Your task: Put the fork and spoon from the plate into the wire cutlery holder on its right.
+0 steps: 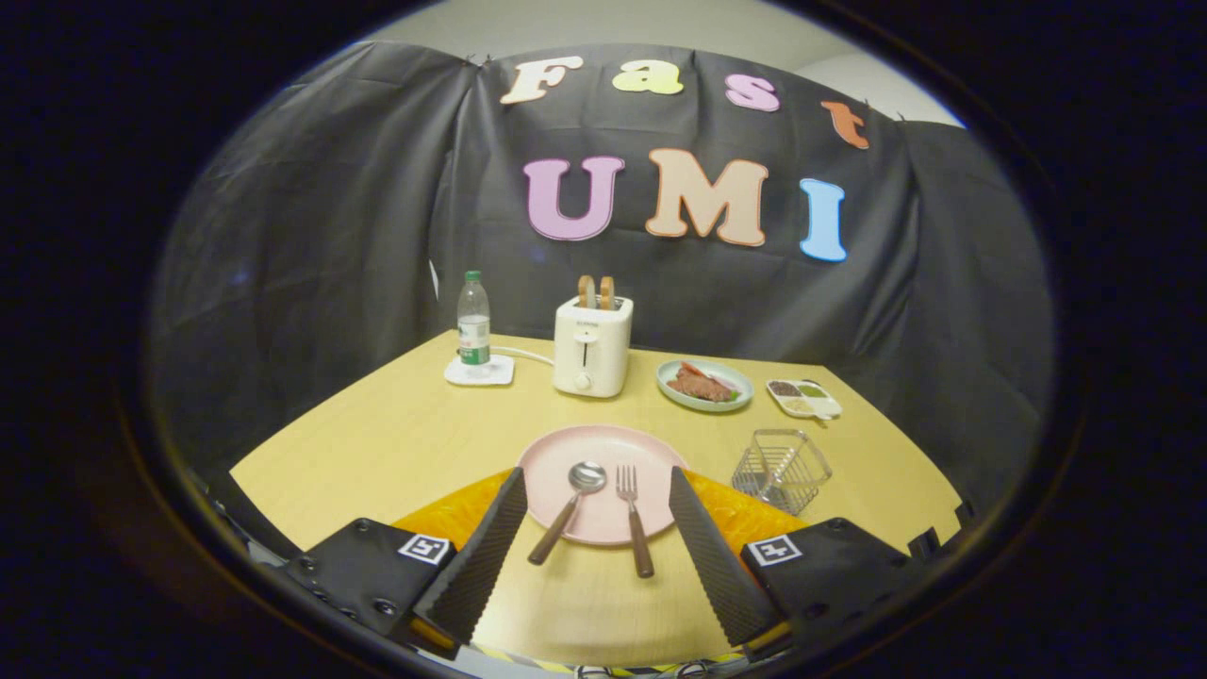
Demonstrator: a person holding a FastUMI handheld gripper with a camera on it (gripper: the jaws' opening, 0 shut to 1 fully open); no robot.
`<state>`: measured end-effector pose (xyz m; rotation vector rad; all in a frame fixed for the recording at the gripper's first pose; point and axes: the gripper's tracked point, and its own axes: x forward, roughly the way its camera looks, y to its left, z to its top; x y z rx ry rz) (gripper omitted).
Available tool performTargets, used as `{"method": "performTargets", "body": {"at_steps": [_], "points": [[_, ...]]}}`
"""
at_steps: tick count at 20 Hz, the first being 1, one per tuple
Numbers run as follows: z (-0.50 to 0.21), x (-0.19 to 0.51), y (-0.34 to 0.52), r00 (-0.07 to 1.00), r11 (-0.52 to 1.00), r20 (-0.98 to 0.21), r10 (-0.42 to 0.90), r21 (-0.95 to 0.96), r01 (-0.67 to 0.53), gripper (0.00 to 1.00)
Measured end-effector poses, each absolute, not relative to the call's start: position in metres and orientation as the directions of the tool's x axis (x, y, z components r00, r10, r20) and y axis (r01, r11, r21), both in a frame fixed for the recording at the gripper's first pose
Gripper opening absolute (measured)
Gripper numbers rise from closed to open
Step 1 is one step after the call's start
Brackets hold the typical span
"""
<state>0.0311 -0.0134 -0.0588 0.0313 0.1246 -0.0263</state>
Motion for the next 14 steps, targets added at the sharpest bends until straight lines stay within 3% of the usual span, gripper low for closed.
{"method": "performTargets", "body": {"at_steps": [14], "points": [[-0.149, 0.065, -0.04, 0.955, 0.997, -0.294, -0.046, 0.044, 0.062, 0.97]]}}
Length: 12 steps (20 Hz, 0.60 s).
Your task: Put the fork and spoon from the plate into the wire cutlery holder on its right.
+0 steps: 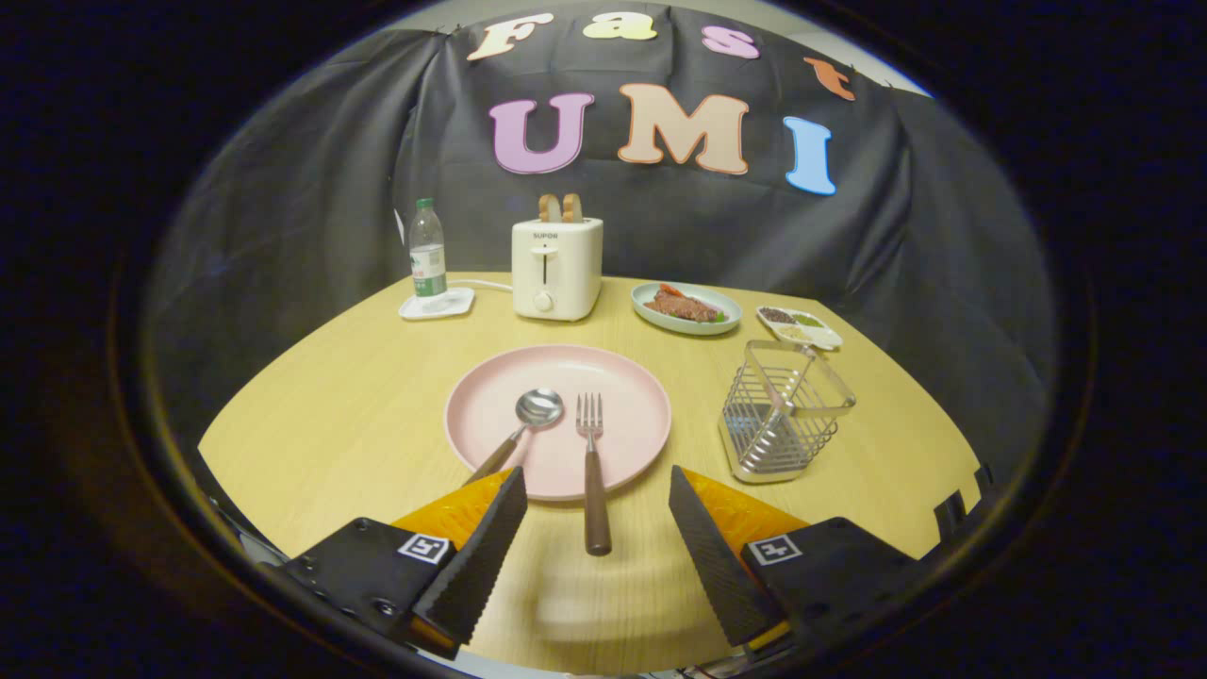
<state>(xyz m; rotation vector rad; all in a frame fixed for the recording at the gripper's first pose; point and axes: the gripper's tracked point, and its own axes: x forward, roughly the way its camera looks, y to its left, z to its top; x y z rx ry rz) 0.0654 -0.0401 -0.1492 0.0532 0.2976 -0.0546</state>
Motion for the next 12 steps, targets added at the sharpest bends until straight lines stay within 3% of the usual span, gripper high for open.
{"method": "performTargets", "body": {"at_steps": [4, 12], "points": [[-0.163, 0.074, -0.038, 0.948, 0.998, -0.315, -0.035, 0.043, 0.052, 0.96], [-0.172, 0.082, -0.039, 0.944, 0.998, -0.331, -0.016, 0.055, 0.036, 0.48]]}}
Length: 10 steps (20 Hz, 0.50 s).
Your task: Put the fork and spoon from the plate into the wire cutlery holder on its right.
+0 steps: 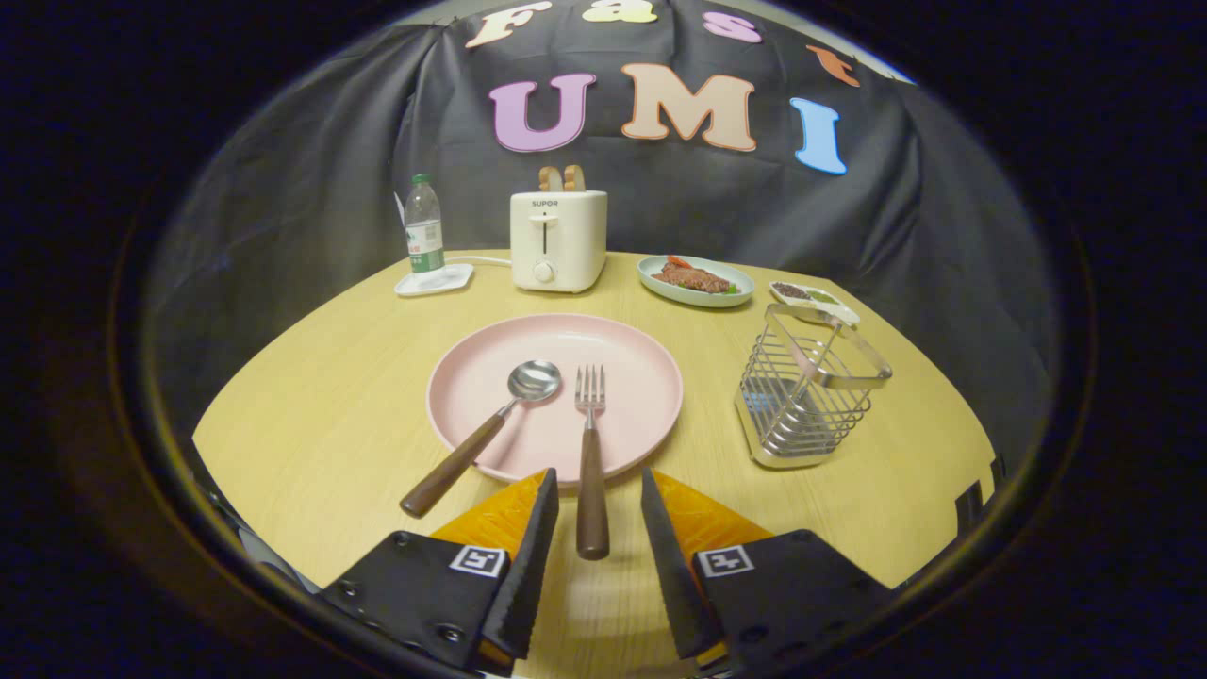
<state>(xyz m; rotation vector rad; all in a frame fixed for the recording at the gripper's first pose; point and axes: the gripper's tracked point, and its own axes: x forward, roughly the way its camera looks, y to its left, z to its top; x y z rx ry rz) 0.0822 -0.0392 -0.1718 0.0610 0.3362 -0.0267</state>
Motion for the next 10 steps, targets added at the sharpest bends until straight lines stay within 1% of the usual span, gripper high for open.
{"method": "performTargets", "body": {"at_steps": [4, 5, 10], "points": [[-0.1741, 0.0835, -0.0315, 0.938, 0.997, -0.347, 0.019, 0.071, 0.006, 0.24], [-0.1751, 0.0835, -0.0324, 0.935, 0.998, -0.355, 0.017, 0.069, 0.008, 0.2], [-0.1726, 0.0853, -0.0308, 0.929, 0.999, -0.371, 0.018, 0.038, -0.004, 0.11]]}}
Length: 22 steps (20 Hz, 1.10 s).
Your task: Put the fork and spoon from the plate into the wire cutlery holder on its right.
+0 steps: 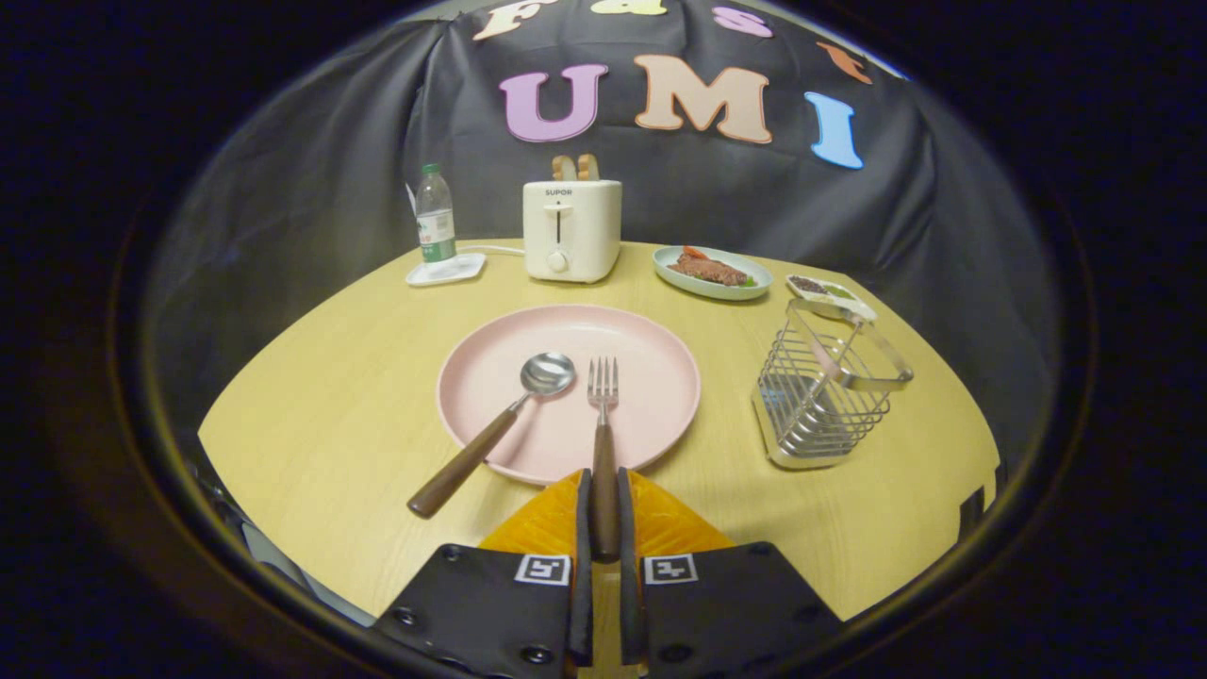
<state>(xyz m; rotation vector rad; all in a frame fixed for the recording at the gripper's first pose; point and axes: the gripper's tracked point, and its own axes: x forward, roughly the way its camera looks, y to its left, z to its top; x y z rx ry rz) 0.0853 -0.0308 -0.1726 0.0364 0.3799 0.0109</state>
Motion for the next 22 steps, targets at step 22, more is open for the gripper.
{"method": "performTargets", "body": {"at_steps": [22], "points": [[-0.044, 0.066, -0.087, 0.897, 0.964, -0.357, -0.259, -0.038, 0.263, 0.09]]}}
